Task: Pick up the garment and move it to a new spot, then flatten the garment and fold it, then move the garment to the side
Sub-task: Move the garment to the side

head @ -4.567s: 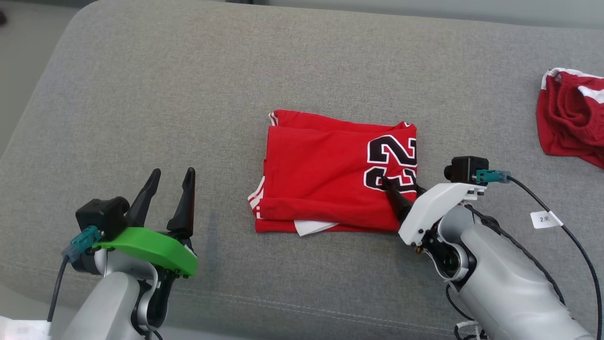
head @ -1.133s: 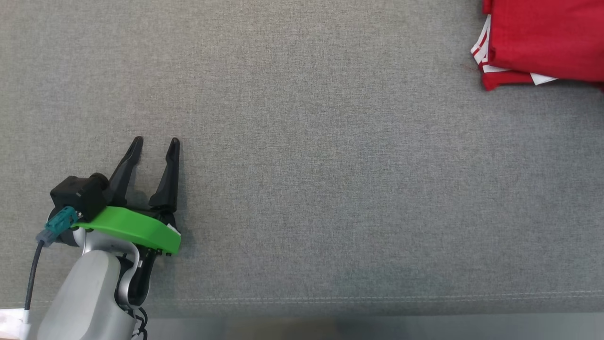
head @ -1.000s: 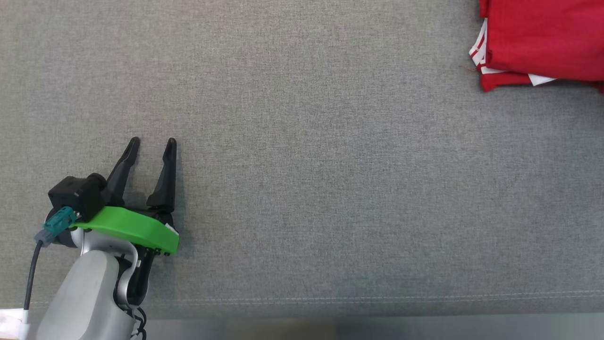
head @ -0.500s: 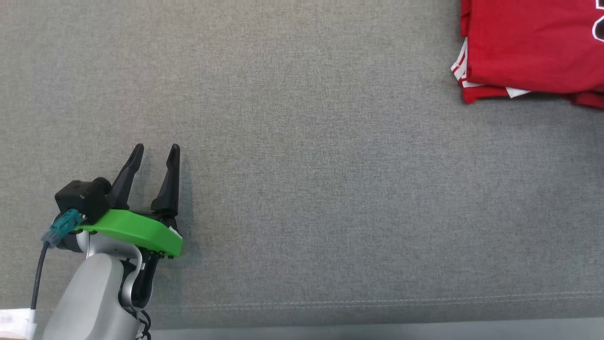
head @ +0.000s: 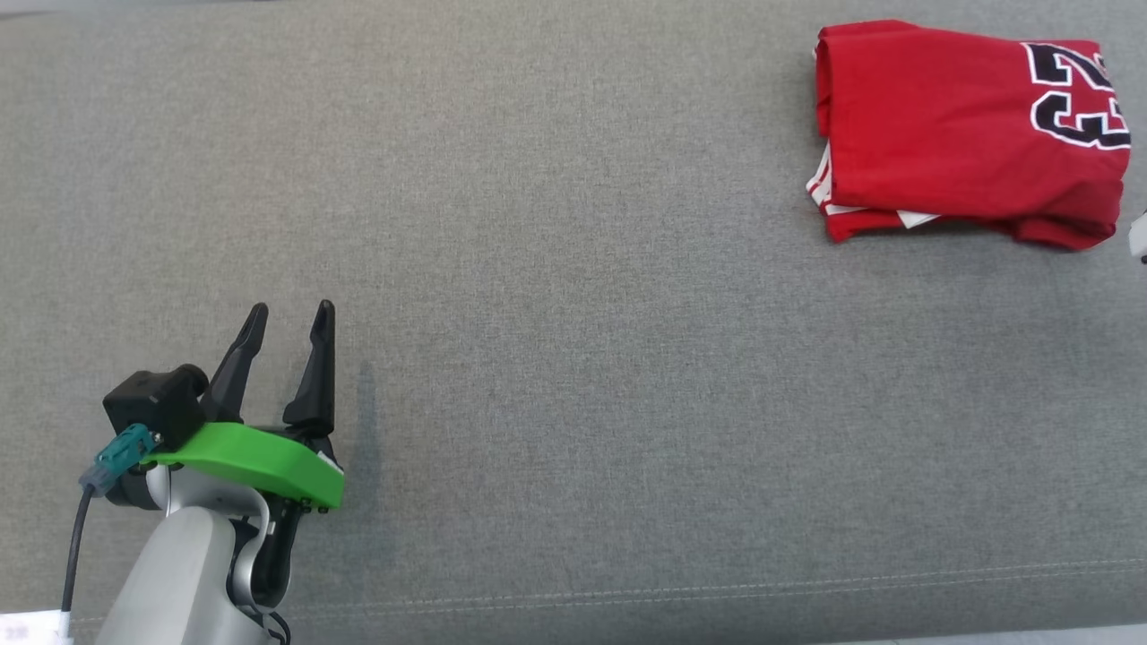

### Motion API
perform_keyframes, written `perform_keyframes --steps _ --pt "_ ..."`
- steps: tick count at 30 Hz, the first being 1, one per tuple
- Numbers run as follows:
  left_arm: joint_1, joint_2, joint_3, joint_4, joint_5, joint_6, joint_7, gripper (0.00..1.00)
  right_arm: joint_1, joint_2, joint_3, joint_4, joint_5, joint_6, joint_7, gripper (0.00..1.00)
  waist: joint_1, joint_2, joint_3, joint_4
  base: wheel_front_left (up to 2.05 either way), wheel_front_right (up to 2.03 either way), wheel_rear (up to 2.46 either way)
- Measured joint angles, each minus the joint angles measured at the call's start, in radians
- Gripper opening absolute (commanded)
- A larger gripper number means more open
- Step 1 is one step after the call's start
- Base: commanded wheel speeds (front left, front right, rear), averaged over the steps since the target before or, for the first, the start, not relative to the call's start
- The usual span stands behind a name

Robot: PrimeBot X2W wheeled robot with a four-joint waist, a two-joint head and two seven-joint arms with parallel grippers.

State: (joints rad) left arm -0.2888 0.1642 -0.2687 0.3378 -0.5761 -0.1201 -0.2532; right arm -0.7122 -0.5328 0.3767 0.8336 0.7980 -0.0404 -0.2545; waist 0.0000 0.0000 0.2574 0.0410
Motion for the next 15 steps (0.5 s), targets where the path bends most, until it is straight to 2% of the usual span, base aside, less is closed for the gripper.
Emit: perform_keyframes --steps 7,15 --pt "0.032 -0.004 0.036 -0.021 0.012 0.000 0.000 1.00 0.077 0.027 -0.007 -0.088 -0.017 0.012 0.000 1.00 0.0000 0.0000 -0.079 -0.018 0.00 0.00 0.00" --pt "0.064 -0.014 0.069 -0.067 0.044 0.000 0.000 1.00 0.193 0.067 -0.121 -0.295 -0.053 -0.014 0.000 1.00 0.0000 0.0000 -0.150 -0.043 0.00 0.00 0.00"
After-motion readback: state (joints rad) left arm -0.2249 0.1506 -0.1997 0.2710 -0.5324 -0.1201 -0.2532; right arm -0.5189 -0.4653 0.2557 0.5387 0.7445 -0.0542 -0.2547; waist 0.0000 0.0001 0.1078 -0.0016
